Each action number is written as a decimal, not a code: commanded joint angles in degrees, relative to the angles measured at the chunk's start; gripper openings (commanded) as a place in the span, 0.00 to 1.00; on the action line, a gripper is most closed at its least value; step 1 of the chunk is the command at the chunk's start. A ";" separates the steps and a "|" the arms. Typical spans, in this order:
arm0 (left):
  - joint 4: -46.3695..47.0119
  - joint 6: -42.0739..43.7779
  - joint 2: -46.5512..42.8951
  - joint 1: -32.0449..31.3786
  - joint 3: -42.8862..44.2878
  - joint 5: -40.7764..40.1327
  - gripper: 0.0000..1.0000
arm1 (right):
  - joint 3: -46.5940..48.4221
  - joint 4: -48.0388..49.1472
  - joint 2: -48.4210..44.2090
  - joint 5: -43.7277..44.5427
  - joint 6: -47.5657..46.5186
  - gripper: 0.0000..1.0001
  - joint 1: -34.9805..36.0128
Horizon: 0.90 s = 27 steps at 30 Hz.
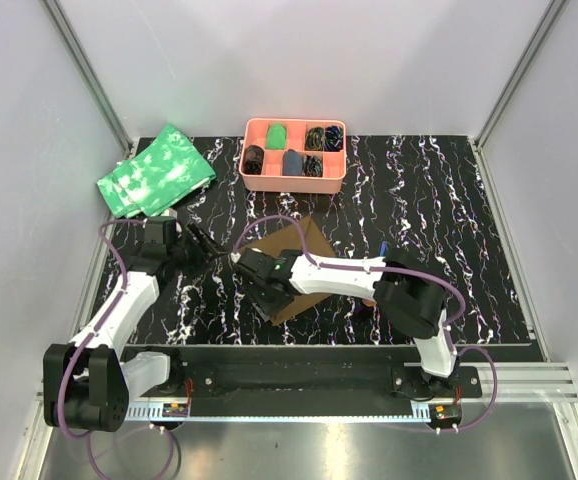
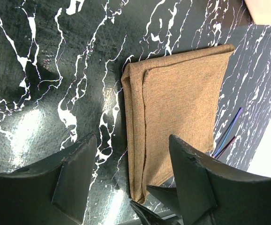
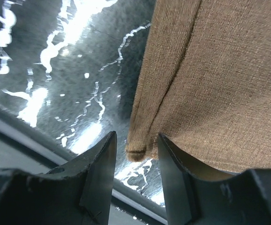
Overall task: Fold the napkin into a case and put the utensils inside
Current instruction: Pick up the upper triangle-folded napkin from the center of the board.
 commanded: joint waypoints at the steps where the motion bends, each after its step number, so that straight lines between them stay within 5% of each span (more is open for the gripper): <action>1: 2.35 0.82 -0.45 0.49 -0.35 1.98 0.66 | 2.25 -1.94 1.78 3.20 -0.66 0.50 1.26; 18: 2.08 0.56 -0.19 1.81 -0.96 2.42 0.70 | 2.43 -5.20 7.49 11.72 -1.01 0.44 4.16; 27: 12.43 -4.61 8.94 1.55 -3.86 11.20 0.80 | 2.25 -3.88 5.21 14.90 -1.10 0.04 4.25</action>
